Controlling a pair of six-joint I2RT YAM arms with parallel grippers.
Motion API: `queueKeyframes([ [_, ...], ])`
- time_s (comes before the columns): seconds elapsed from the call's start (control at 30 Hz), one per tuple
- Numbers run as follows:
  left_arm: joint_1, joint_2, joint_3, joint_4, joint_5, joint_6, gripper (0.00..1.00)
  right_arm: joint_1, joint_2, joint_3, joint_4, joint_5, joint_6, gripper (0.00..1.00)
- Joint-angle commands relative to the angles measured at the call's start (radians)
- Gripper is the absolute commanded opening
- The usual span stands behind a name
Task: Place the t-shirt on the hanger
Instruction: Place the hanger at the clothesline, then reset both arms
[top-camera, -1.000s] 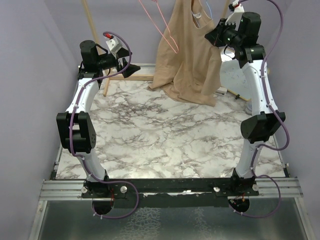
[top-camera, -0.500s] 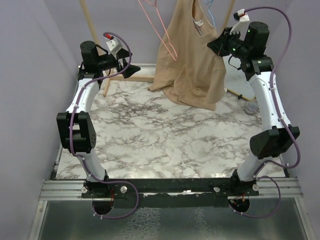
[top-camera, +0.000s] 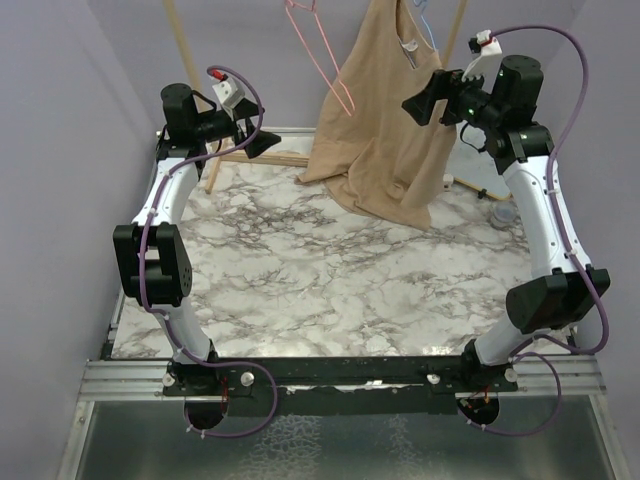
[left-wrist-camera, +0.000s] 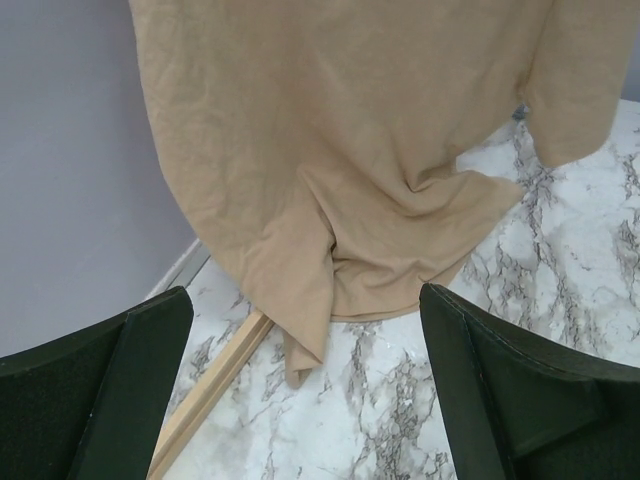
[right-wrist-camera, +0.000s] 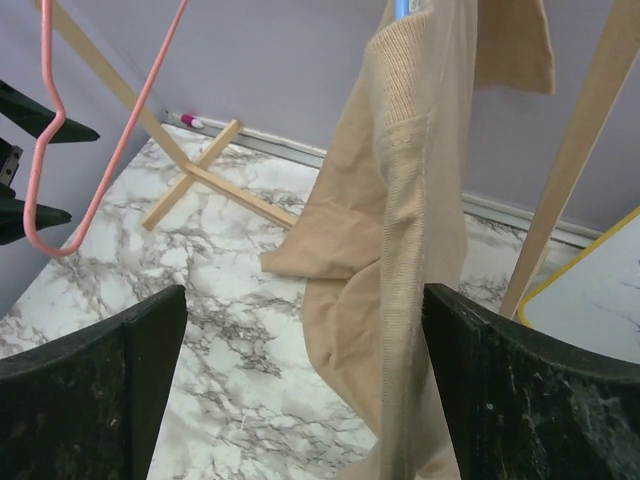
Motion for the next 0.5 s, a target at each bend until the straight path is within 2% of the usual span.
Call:
queueKeyframes([
  [0.0, -0.002, -0.043, -0.024, -0.012, 0.008, 0.014, 0.99, 0.0, -0.052, -0.001, 0.054, 0.01, -0.006, 0.99],
  [0.13, -0.002, -0.059, -0.026, -0.08, -0.063, 0.064, 0.99, 0.0, -0.1, 0.023, 0.053, 0.019, -0.022, 0.99],
  [0.27, -0.003, -0.092, -0.04, -0.122, -0.133, 0.083, 0.99, 0.001, -0.201, -0.022, 0.054, 0.096, -0.022, 0.99],
  [0.37, -0.007, -0.126, -0.065, -0.157, -0.172, 0.071, 0.99, -0.001, -0.318, -0.129, 0.062, 0.163, -0.027, 0.99],
  [0.47, -0.03, -0.199, -0.128, -0.181, -0.281, 0.057, 0.99, 0.0, -0.46, -0.285, 0.089, 0.23, -0.034, 0.99],
])
